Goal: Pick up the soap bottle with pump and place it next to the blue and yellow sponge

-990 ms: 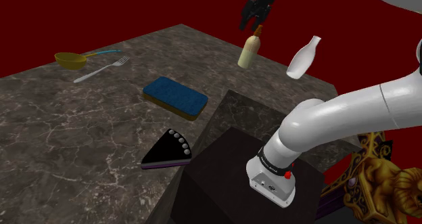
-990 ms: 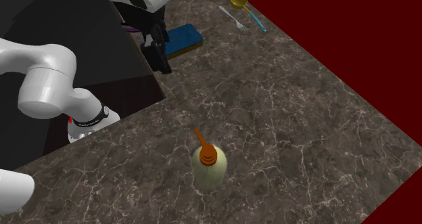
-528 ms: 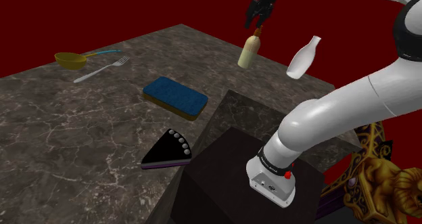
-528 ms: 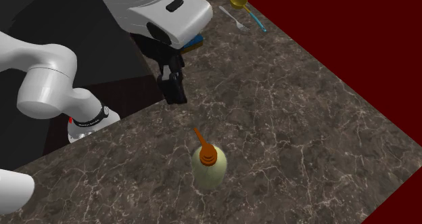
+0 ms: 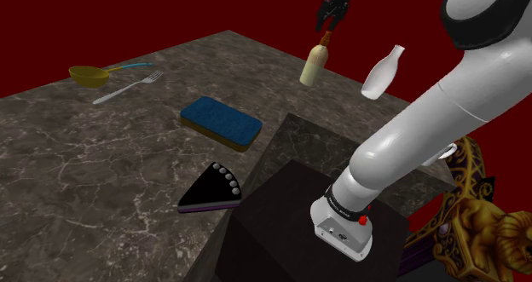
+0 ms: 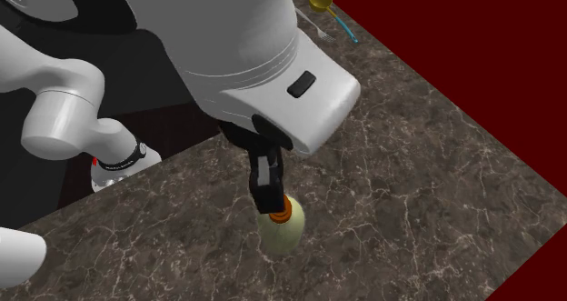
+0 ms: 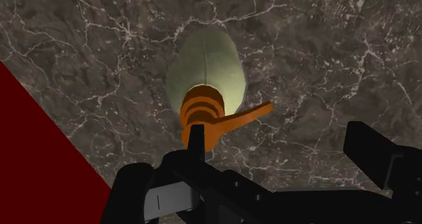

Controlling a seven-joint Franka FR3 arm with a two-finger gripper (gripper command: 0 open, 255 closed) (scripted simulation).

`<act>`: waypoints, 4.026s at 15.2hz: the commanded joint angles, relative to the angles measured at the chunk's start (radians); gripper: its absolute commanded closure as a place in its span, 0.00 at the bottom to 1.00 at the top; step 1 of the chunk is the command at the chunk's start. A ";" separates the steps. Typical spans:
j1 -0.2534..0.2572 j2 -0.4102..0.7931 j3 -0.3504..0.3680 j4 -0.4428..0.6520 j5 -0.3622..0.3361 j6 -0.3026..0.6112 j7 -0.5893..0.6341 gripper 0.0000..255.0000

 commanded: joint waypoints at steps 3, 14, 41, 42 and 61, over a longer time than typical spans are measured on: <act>-0.024 0.123 -0.056 0.126 0.034 -0.008 -0.079 0.00; -0.026 0.117 -0.056 0.018 0.030 0.095 -0.076 0.00; -0.030 0.165 -0.064 0.244 0.056 -0.090 -0.095 1.00; -0.031 0.171 -0.065 0.264 0.059 -0.105 -0.097 1.00; 0.114 -0.089 0.183 0.062 -0.047 -0.164 0.293 1.00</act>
